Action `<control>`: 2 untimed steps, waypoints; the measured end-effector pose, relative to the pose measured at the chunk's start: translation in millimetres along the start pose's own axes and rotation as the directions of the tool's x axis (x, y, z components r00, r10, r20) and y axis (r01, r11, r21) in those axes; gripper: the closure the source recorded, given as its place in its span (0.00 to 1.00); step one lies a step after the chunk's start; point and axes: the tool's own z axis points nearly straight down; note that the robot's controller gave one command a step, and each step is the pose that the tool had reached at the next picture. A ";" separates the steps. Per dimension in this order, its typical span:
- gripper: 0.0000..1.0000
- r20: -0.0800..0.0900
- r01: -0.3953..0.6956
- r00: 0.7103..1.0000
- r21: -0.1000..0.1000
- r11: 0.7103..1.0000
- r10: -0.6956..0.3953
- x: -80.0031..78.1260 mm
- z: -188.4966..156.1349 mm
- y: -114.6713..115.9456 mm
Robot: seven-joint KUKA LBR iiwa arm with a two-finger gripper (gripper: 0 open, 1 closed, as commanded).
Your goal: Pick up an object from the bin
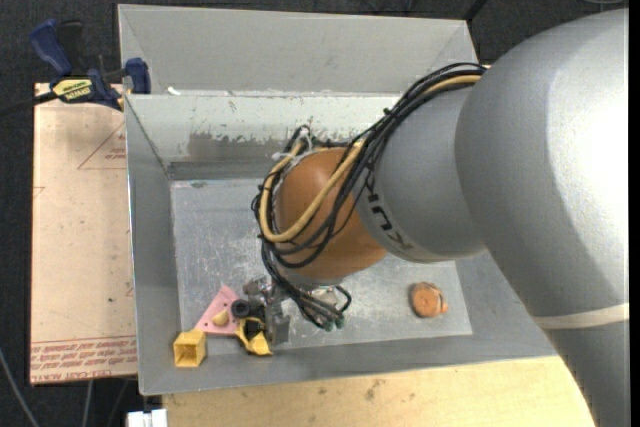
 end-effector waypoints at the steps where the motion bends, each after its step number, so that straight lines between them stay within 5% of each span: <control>1: 1.00 -0.002 0.019 1.000 0.000 1.000 -0.019 -4.6 -118.0 -5.0; 2: 1.00 -0.002 0.019 1.000 0.000 1.000 -0.019 -4.6 -118.0 -5.0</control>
Offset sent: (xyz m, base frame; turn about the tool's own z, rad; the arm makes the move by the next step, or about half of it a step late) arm 0.0000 0.0000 0.0000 0.0000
